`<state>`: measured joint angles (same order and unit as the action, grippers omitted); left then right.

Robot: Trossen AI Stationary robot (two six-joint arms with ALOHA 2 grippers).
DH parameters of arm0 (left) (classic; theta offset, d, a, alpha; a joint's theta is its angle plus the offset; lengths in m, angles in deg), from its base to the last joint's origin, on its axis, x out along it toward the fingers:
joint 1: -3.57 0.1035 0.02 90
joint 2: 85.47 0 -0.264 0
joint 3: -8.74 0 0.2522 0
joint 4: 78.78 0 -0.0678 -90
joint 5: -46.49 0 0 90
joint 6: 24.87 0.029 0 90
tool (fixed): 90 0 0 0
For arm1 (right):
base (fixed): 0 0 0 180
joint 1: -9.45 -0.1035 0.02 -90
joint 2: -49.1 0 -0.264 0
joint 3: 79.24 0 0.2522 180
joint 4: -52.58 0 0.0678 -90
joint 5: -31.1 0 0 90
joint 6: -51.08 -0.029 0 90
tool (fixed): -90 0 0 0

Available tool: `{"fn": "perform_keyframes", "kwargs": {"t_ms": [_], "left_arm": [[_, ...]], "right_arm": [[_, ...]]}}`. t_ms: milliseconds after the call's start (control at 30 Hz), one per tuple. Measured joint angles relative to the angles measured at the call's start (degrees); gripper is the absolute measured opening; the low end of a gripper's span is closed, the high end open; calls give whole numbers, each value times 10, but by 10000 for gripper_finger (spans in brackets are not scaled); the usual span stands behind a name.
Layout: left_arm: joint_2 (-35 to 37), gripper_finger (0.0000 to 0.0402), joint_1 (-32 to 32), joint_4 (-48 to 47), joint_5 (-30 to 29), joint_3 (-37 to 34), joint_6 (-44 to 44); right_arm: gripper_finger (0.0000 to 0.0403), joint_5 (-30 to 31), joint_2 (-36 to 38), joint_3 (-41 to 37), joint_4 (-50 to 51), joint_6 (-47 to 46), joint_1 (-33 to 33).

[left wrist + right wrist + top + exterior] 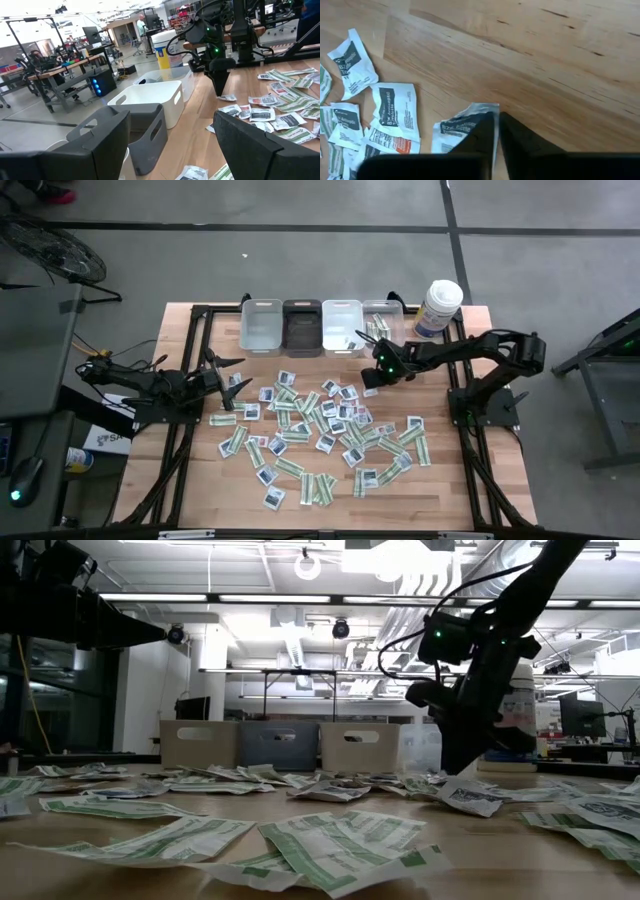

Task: Pick & Place First Aid Supplies
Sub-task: Put the black towelette pack into the white bin

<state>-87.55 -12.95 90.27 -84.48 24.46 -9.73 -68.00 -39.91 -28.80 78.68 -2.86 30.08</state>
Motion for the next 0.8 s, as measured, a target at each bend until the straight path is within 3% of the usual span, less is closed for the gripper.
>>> {"fn": "perform_keyframes", "kwargs": {"t_ms": [367, 800], "left_arm": [[0, 280, 0, 0, 0, 0, 0], [0, 280, 0, 0, 0, 0, 0]], "right_arm": [[1, 1, 3, -1, -2, -1, 0], [0, -6, 68, -1, -8, -17, -5]]}}
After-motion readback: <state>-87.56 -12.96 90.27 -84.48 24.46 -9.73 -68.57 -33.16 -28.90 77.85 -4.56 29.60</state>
